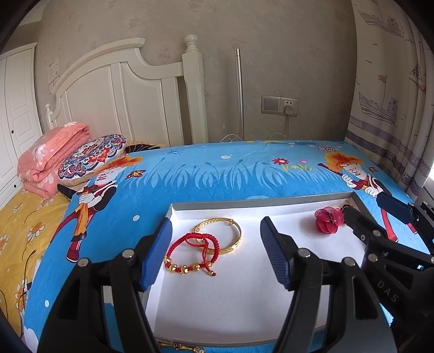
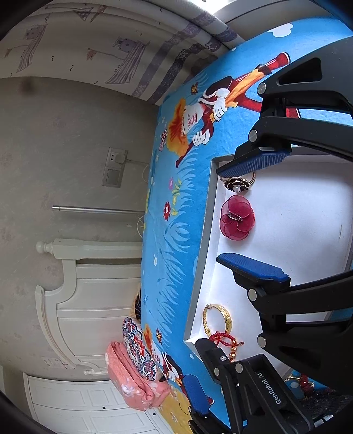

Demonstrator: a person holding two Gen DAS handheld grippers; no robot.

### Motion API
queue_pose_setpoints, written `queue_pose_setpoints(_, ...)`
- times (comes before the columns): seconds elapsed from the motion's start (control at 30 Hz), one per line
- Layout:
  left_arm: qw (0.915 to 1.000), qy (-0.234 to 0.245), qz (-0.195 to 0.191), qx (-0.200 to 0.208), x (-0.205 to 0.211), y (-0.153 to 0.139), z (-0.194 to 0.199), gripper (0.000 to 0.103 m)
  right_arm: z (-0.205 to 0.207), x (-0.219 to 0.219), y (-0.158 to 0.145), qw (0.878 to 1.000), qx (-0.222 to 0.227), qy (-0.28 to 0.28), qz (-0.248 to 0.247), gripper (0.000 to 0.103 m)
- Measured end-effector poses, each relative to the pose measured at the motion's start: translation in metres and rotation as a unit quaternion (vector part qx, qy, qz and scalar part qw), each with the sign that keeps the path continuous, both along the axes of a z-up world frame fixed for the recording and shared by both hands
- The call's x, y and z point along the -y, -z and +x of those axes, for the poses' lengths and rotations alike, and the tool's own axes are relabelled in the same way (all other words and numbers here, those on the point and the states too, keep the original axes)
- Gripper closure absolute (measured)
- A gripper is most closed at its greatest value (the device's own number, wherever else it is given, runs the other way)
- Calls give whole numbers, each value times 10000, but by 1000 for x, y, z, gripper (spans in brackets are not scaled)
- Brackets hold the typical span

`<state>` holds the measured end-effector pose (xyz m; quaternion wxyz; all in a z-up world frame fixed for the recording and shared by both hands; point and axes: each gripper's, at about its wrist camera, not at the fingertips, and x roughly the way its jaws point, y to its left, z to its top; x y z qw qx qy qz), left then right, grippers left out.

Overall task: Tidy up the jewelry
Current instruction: 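Carry the brooch and red string bracelet into the tray and open both tools, then move the left tool to the dark red bead bracelet and grasp it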

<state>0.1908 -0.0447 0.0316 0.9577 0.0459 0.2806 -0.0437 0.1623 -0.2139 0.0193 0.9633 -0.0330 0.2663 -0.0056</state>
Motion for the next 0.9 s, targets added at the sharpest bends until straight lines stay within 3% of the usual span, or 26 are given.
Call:
queue_pose_setpoints(0.2, 9998, -116, -93, 103, -15, -1, -29, 22, -32, 1, -2, 9998, 93, -95, 148, 47)
queue_pose_setpoints(0.4, 9993, -79, -78, 362, -31, 7, -83, 13, -82, 0, 6, 9992, 192, -196, 283, 47)
queue_pose_setpoints(0.63, 9986, -27, -56, 520, -41, 21, -137, 10, -125, -4, 22, 9992, 189, -244, 264, 47)
queue_pose_setpoints(0.9, 9981, 32, 22, 618, -45, 44, -172, 7, -155, -6, 34, 9992, 325, -183, 141, 47)
